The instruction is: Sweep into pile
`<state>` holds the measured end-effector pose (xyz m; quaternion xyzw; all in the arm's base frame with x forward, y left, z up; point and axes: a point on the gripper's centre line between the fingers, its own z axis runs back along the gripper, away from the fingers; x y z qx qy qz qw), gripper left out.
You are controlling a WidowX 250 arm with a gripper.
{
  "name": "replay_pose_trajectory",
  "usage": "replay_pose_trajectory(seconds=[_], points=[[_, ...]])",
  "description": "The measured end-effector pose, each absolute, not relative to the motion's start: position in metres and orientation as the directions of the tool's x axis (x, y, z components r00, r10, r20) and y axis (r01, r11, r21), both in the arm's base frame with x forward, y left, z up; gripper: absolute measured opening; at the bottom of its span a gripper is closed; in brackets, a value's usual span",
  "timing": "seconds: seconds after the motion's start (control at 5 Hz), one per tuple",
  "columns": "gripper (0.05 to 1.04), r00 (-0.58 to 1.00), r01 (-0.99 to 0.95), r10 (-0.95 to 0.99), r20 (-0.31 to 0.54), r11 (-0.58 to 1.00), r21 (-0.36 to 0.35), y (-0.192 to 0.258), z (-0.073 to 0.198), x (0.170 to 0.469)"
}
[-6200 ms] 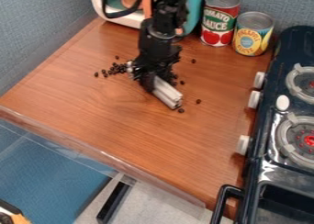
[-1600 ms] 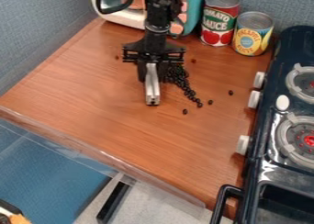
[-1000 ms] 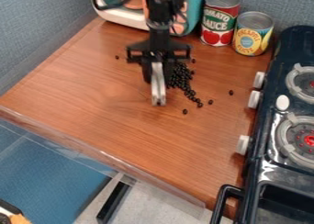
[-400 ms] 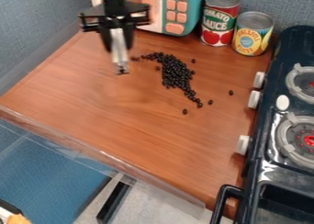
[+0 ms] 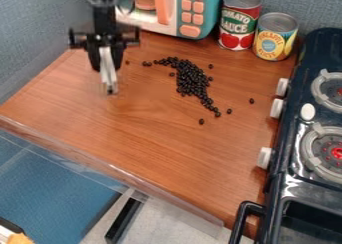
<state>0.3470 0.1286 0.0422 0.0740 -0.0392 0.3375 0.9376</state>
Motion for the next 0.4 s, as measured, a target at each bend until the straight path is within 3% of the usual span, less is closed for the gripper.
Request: replay_pose_trajectory(seconds=[0.2, 0.4], points=[[0.379, 0.781, -0.624, 0.615, 0.108, 0.765, 0.157, 0.1339, 0.0202, 0.3477], [0.379, 0.801, -0.599, 0.585, 0.126, 0.781, 0.176, 0.1313, 0.0149, 0.3540]])
